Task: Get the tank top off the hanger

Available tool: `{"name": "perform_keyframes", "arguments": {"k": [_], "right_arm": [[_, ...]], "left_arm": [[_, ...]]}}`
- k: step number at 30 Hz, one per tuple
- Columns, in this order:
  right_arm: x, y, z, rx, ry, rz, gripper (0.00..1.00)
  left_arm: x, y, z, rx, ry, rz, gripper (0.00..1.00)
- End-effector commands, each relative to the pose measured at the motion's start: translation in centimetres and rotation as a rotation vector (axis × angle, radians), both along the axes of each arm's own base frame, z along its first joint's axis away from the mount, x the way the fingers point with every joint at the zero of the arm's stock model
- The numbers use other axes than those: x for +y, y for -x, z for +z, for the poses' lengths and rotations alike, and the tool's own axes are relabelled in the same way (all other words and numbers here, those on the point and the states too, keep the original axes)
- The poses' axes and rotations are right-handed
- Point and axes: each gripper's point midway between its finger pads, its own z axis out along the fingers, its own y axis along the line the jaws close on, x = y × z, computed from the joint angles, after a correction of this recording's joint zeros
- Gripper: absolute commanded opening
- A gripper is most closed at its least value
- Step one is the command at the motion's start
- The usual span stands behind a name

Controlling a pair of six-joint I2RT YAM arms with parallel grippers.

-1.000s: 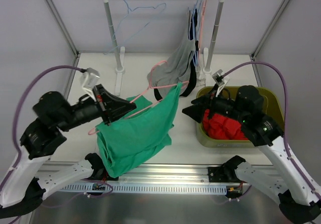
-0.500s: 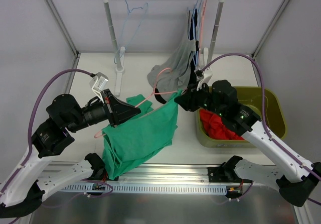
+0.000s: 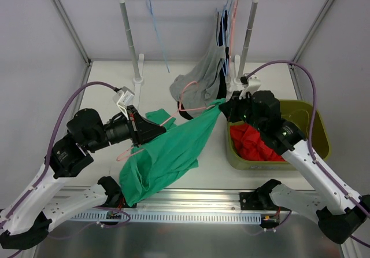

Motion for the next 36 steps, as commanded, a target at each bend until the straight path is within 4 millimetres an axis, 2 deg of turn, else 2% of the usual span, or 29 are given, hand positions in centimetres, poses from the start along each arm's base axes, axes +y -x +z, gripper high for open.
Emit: {"name": "perform_keyframes", "arguments": {"k": [1,5,8,10,12,14,15,16,18,19,21,22,24,25,26,27,28,29,30,31,32,34,36], "right_arm": [[-4.4,-3.1,0.4,-0.009,0.064,-0.188,0.0],[-5.3,-3.5,-1.3,0.04,0.115,-0.204,0.0],[-3.9,-2.9,-2.6,0.089,0.1,-0.129,0.0],[-2.4,-2.0,-3.0,0.116,0.065,-0.038,0.0],[-1.4,-1.4,-2.7,0.114,0.027,0.014,0.0],[-0.3,0.0,-1.7,0.106,-0.038,0.097,0.0],[0.1,0.6,-1.3,0.1,-0.063,0.126,0.0],[0.6,2.0,-0.1,0.084,-0.108,0.193,0.0],[1.4,3.3,0.8,0.078,-0.173,0.257,0.0],[2.0,4.8,1.5,0.081,-0.206,0.334,0.0],[2.5,6.9,2.9,0.062,-0.262,0.408,0.0],[3.2,8.6,3.6,0.059,-0.285,0.485,0.0],[3.5,11.1,5.4,0.006,-0.318,0.57,0.0],[4.0,12.6,5.7,0.002,-0.323,0.627,0.0],[4.0,13.4,6.1,-0.008,-0.328,0.65,0.0],[3.9,14.2,6.5,-0.022,-0.336,0.671,0.0],[3.9,14.5,6.7,-0.023,-0.342,0.677,0.0],[3.7,14.6,6.5,-0.015,-0.341,0.669,0.0],[3.5,14.7,6.2,-0.012,-0.336,0.66,0.0],[3.3,14.1,5.7,-0.017,-0.314,0.624,0.0],[3.0,13.8,4.7,0.016,-0.289,0.591,0.0],[2.8,12.7,2.8,0.046,-0.251,0.527,0.0],[2.9,12.1,0.9,0.097,-0.227,0.496,0.02]], "left_arm": [[-0.8,1.0,0.8,-0.048,0.027,-0.084,0.0],[-0.5,1.1,1.4,-0.071,0.035,-0.074,0.0],[-0.4,1.0,2.5,-0.09,0.053,-0.063,0.0],[-0.6,0.8,3.3,-0.103,0.065,-0.065,0.0],[-0.8,0.8,5.1,-0.138,0.105,-0.072,0.0],[-1.2,0.5,6.5,-0.175,0.138,-0.079,0.0],[-1.4,0.5,8.3,-0.232,0.193,-0.084,0.0],[-1.7,0.3,9.2,-0.264,0.221,-0.087,0.0],[-2.3,-0.1,10.7,-0.34,0.288,-0.099,0.0],[-2.3,0.0,13.7,-0.46,0.394,-0.099,0.0],[-3.6,-1.5,13.8,-0.533,0.451,-0.084,0.0],[-3.1,-1.1,16.2,-0.636,0.541,-0.074,0.0],[-3.7,-1.5,17.9,-0.724,0.583,-0.069,0.0],[-5.2,-2.4,17.7,-0.742,0.576,-0.092,0.0],[-4.8,-1.6,20.2,-0.829,0.645,-0.097,0.0],[-5.1,-1.6,20.9,-0.867,0.666,-0.102,0.0],[-6.5,-2.7,20.6,-0.879,0.669,-0.109,0.0],[-5.8,-1.8,22.5,-0.968,0.741,-0.103,0.0],[-5.8,-2.1,23.0,-1.008,0.761,-0.081,0.0],[-6.8,-2.9,22.6,-1.026,0.768,-0.073,0.0],[-5.8,-2.4,23.8,-1.099,0.831,-0.032,0.0],[-6.1,-3.1,23.5,-1.165,0.851,0.023,0.0],[-5.3,-3.1,23.6,-1.212,0.892,0.074,0.0]]}}
